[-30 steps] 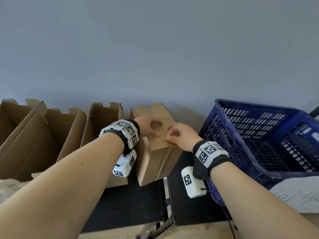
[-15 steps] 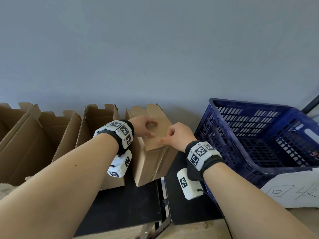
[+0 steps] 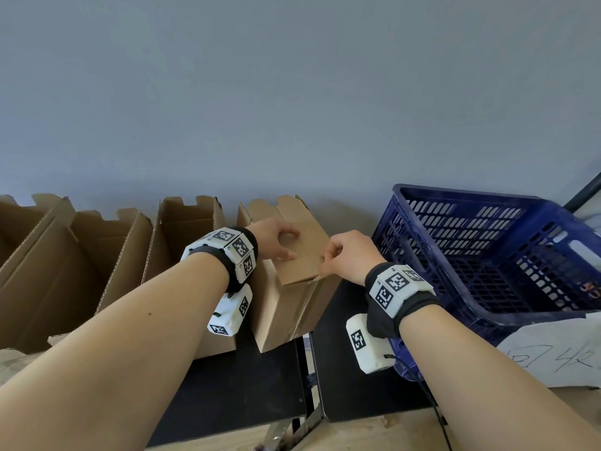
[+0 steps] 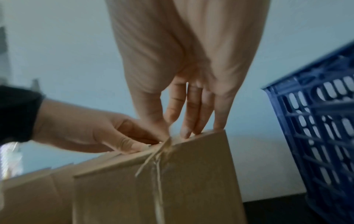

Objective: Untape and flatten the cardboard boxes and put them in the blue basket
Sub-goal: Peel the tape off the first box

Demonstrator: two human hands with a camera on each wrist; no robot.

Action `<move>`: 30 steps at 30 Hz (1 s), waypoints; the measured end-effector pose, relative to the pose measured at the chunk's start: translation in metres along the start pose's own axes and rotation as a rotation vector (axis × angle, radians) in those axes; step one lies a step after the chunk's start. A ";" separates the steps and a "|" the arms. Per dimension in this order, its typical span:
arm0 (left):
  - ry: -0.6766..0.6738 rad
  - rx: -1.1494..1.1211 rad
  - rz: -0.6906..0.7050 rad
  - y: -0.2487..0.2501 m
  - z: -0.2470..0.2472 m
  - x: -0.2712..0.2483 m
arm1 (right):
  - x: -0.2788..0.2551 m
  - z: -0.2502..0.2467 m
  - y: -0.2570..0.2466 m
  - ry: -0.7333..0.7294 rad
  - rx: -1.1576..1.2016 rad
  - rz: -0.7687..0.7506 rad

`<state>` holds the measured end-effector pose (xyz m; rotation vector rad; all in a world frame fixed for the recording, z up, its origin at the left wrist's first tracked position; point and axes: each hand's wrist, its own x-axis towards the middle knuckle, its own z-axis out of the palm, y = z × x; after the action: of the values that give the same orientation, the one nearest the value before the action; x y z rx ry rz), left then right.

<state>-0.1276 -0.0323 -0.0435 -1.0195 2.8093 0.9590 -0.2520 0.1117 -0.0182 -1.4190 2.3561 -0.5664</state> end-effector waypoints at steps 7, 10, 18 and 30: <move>0.008 -0.014 0.007 -0.003 -0.002 -0.001 | -0.003 -0.004 0.001 0.022 -0.010 0.020; 0.008 -0.004 0.014 -0.003 -0.002 -0.001 | -0.008 0.006 -0.001 0.035 -0.024 0.009; 0.013 0.017 0.030 0.000 -0.001 -0.002 | -0.009 0.010 -0.001 0.066 -0.102 -0.003; 0.002 0.027 0.027 0.000 -0.002 -0.001 | 0.000 0.003 -0.040 -0.017 -0.800 -0.192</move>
<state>-0.1262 -0.0331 -0.0417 -0.9833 2.8365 0.9199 -0.2205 0.0942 -0.0010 -1.9517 2.5630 0.4159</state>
